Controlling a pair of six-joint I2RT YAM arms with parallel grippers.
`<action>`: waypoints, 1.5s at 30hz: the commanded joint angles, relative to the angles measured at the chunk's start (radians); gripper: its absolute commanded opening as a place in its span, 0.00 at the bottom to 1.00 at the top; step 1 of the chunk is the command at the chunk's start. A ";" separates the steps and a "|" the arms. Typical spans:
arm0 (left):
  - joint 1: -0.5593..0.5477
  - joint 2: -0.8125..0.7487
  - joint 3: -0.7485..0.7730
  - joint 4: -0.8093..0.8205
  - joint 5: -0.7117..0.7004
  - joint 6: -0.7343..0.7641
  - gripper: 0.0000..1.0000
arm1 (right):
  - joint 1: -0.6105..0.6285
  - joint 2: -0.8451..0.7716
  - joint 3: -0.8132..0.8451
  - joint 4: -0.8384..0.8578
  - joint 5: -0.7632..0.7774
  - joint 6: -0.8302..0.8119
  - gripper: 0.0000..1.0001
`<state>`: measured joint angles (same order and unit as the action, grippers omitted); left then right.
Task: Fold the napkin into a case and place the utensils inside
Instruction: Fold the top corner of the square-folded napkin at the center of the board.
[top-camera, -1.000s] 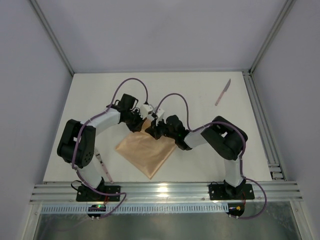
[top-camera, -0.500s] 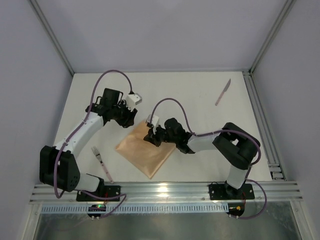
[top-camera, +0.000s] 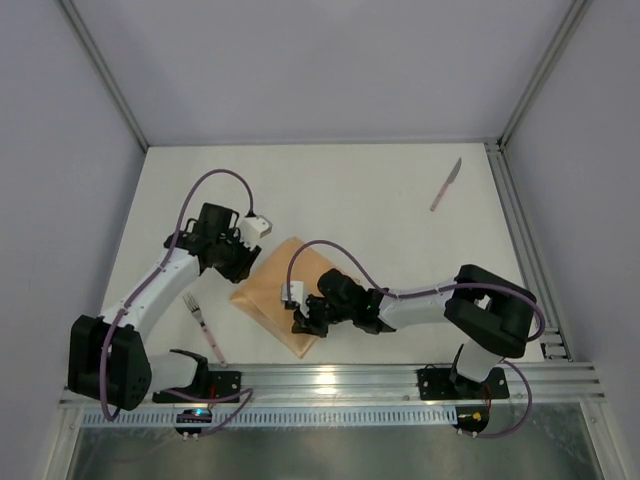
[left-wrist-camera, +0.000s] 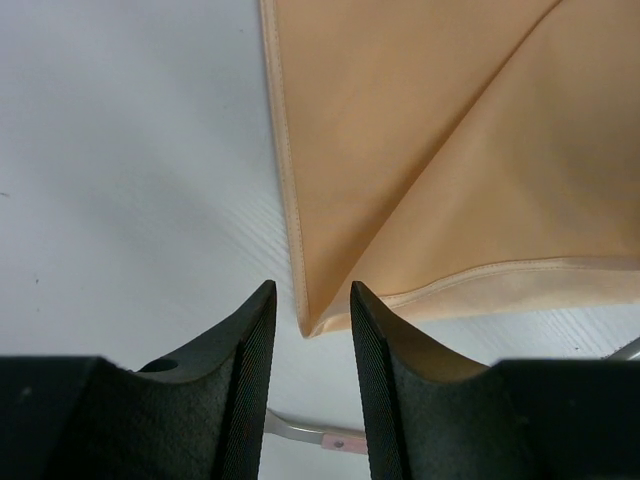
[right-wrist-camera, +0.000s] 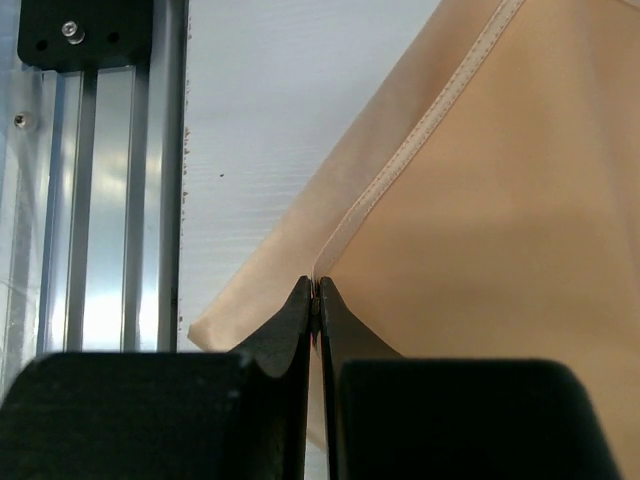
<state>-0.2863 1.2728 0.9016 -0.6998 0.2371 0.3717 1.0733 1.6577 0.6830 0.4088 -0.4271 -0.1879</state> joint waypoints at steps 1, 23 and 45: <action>0.004 -0.029 -0.024 -0.004 -0.047 -0.010 0.37 | 0.026 -0.045 -0.013 -0.018 -0.021 -0.025 0.04; 0.004 0.056 -0.132 0.052 -0.071 0.007 0.24 | 0.083 -0.056 -0.036 -0.062 -0.087 0.016 0.04; 0.004 -0.042 -0.079 -0.030 0.005 0.033 0.24 | 0.083 -0.056 0.023 -0.154 -0.082 0.015 0.47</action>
<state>-0.2855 1.2949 0.7811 -0.6968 0.1871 0.3798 1.1522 1.6535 0.6704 0.2825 -0.5079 -0.1738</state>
